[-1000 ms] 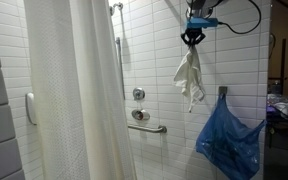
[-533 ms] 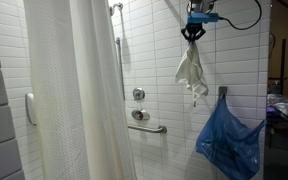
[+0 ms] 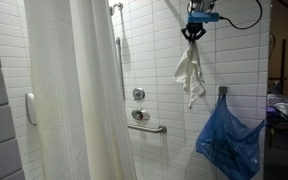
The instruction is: Take the towel out of the plastic and hang it on the left hook.
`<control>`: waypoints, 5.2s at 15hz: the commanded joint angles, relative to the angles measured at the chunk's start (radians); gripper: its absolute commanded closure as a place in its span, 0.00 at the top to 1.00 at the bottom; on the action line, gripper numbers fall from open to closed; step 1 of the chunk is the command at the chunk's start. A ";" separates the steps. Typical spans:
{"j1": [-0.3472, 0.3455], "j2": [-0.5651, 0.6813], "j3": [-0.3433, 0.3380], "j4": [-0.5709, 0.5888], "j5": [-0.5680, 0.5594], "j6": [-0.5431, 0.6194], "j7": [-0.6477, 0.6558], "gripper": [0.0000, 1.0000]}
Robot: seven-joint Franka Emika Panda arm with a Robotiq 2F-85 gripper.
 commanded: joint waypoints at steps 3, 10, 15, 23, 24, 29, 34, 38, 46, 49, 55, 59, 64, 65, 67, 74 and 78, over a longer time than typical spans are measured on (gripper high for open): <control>-0.024 0.005 0.019 0.006 0.010 -0.003 -0.007 0.04; -0.024 0.005 0.019 0.006 0.010 -0.003 -0.007 0.04; -0.025 0.007 0.018 0.006 0.010 -0.001 -0.007 0.01; -0.028 0.012 0.017 0.006 0.009 -0.003 -0.007 0.04; -0.028 0.012 0.017 0.006 0.009 -0.003 -0.007 0.04; -0.029 0.012 0.017 0.006 0.009 -0.003 -0.006 0.04; -0.047 0.022 0.022 0.014 -0.015 0.005 0.055 0.01; -0.082 0.029 0.020 0.021 -0.040 0.011 0.164 0.01; -0.096 0.041 0.038 0.017 -0.185 0.080 0.288 0.01; -0.092 0.071 0.037 0.055 -0.166 0.089 0.300 0.01; -0.096 0.148 0.018 0.169 -0.153 0.058 0.401 0.01; -0.089 0.194 0.006 0.219 -0.170 0.055 0.486 0.01; -0.080 0.212 -0.005 0.214 -0.174 0.060 0.525 0.01; -0.078 0.217 -0.006 0.210 -0.174 0.062 0.531 0.01; -0.076 0.219 -0.009 0.200 -0.169 0.066 0.530 0.01; -0.071 0.231 -0.019 0.206 -0.062 0.010 0.491 0.01; -0.074 0.247 -0.026 0.218 -0.049 -0.013 0.500 0.01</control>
